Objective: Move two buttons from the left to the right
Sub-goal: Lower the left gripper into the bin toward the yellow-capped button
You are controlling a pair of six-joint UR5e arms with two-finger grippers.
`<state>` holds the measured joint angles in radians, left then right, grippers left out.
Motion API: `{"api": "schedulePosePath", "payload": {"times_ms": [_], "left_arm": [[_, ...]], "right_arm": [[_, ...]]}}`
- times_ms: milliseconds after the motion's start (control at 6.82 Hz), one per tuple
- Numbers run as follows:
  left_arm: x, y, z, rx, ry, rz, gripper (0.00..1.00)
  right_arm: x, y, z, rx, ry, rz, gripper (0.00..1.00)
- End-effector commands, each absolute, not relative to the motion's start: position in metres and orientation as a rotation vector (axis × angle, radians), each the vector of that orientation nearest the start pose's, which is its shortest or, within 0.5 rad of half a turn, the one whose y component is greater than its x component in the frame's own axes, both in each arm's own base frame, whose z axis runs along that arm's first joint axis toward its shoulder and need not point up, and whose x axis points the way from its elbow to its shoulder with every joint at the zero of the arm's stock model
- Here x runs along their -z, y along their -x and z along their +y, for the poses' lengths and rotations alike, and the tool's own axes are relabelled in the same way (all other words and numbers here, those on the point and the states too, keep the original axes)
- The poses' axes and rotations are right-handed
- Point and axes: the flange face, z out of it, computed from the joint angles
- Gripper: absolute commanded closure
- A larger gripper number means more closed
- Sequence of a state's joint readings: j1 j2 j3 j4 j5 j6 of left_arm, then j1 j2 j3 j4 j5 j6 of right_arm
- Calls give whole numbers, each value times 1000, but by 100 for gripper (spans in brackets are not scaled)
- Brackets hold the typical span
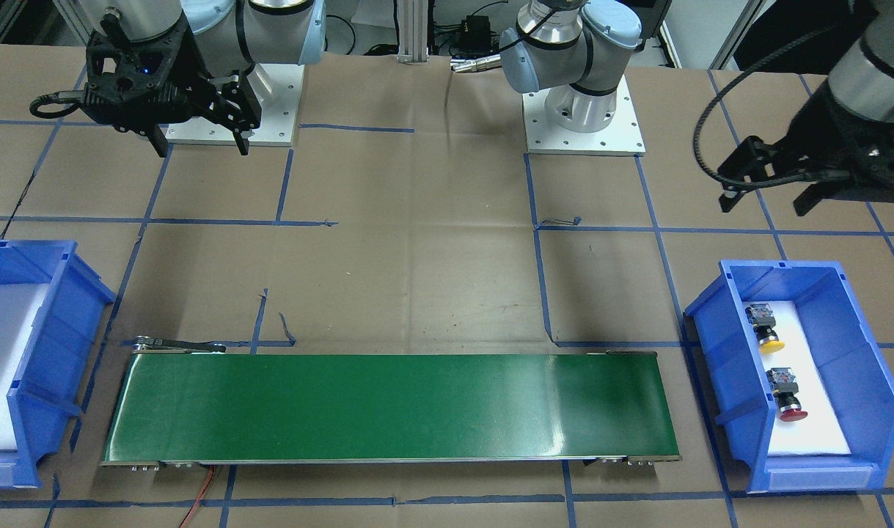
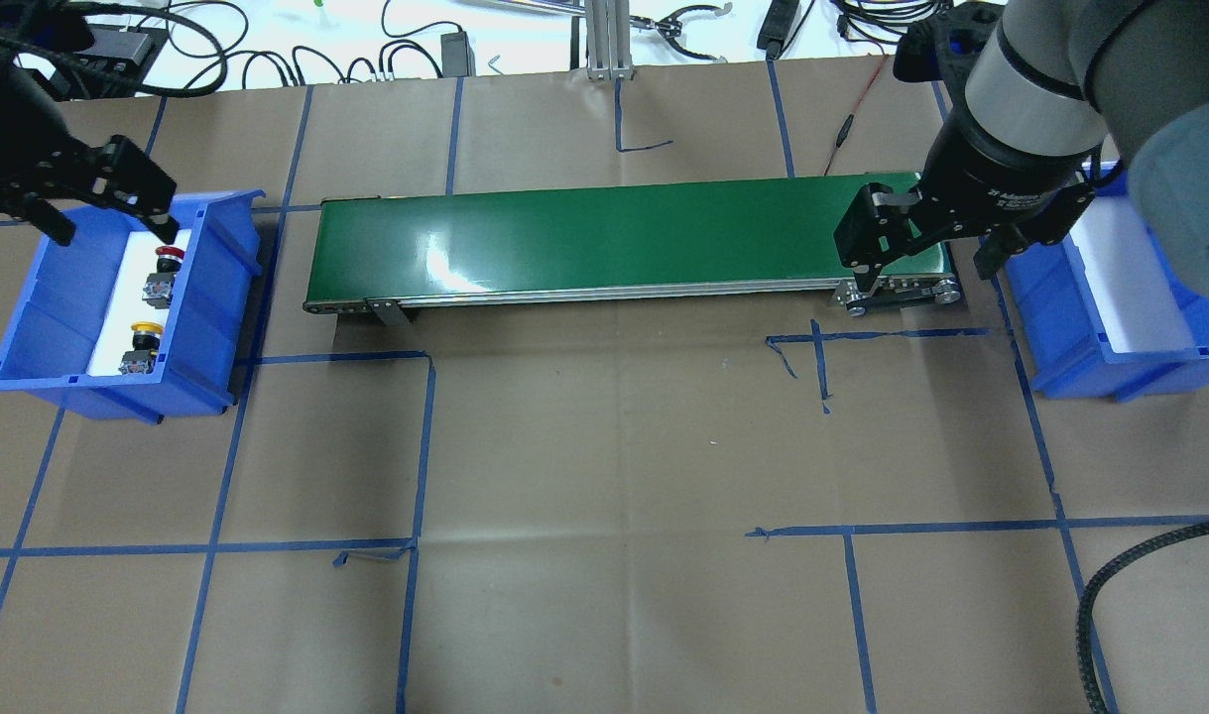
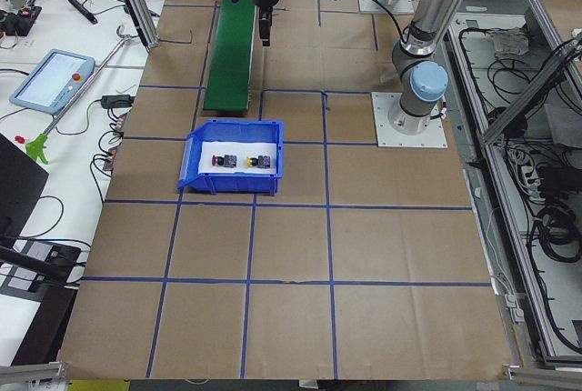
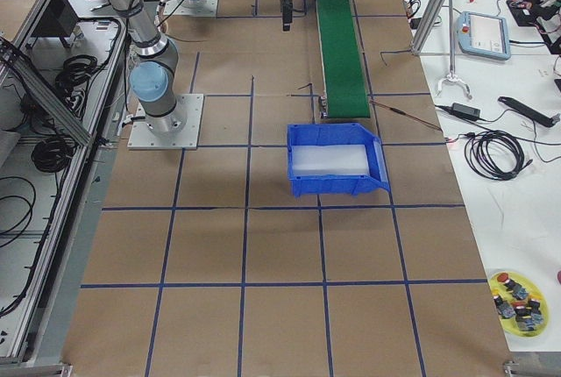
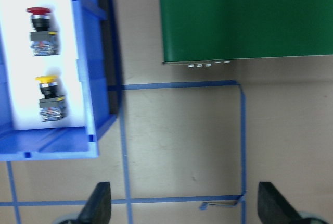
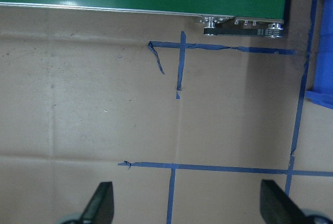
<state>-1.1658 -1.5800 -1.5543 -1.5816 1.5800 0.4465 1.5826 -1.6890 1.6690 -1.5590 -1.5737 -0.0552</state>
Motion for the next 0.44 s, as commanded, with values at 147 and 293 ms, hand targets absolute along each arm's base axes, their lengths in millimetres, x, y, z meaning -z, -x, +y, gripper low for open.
{"api": "schedulePosePath", "payload": {"times_ms": [147,293], "left_arm": [[-470,-218,-471,-51,-61,3166,1],[-466,-230,-469,-33,-94,3165,1]], "right_arm": [[-494,-138,-441,12,106,3143,0],[-494,-138,-441,12,106,3143,0]]}}
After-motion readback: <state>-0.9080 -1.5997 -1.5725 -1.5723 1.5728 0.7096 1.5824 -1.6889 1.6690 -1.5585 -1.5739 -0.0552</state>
